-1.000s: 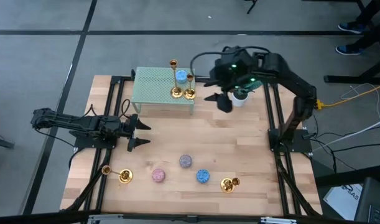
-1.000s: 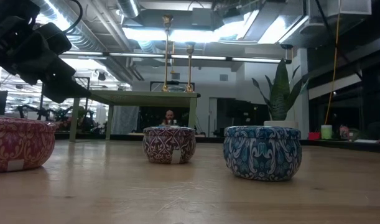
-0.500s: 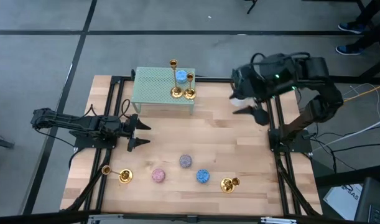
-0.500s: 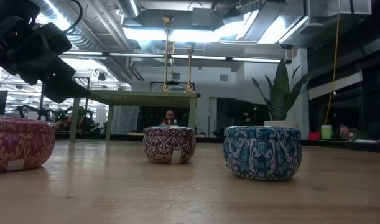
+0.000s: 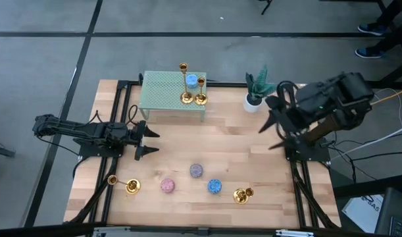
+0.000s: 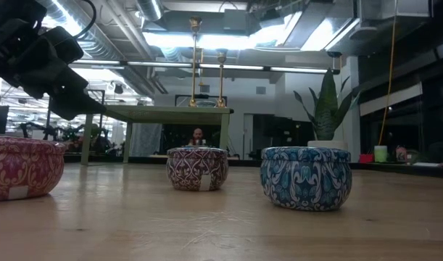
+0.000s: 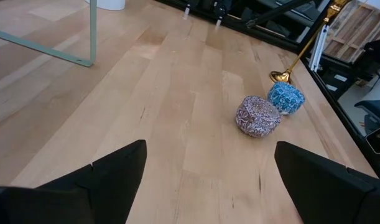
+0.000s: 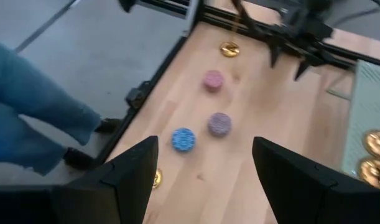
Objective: Pick & Place candle stick holders
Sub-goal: Put the gold candle holder on the shelf
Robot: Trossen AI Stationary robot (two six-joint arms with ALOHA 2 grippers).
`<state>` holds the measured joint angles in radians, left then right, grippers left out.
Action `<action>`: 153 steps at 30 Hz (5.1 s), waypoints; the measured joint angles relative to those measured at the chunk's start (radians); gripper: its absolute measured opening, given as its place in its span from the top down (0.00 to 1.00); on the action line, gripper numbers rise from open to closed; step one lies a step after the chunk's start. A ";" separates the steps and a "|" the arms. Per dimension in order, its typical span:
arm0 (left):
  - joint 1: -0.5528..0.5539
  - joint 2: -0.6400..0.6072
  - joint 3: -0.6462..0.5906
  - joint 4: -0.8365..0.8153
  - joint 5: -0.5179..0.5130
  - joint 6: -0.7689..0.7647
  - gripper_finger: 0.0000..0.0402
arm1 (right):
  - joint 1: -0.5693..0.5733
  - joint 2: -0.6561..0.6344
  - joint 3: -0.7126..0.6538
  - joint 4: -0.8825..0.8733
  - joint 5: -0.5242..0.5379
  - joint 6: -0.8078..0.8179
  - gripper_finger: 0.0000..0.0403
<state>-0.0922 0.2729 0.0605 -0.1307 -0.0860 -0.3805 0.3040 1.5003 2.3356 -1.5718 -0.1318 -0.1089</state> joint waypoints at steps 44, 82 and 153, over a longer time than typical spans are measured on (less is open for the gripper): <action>0.000 0.000 0.000 0.000 0.000 0.000 0.12 | 0.193 -0.012 -0.395 0.284 0.008 0.203 0.34; 0.000 0.000 0.000 0.000 0.000 0.000 0.12 | 0.599 -0.009 -0.605 0.750 0.270 0.813 0.34; 0.000 0.000 0.000 0.000 0.000 0.000 0.12 | 0.753 -0.009 -0.935 0.536 0.456 1.204 0.34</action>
<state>-0.0921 0.2729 0.0608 -0.1307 -0.0856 -0.3805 1.0574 1.4918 1.4010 -1.0363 0.3239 1.0947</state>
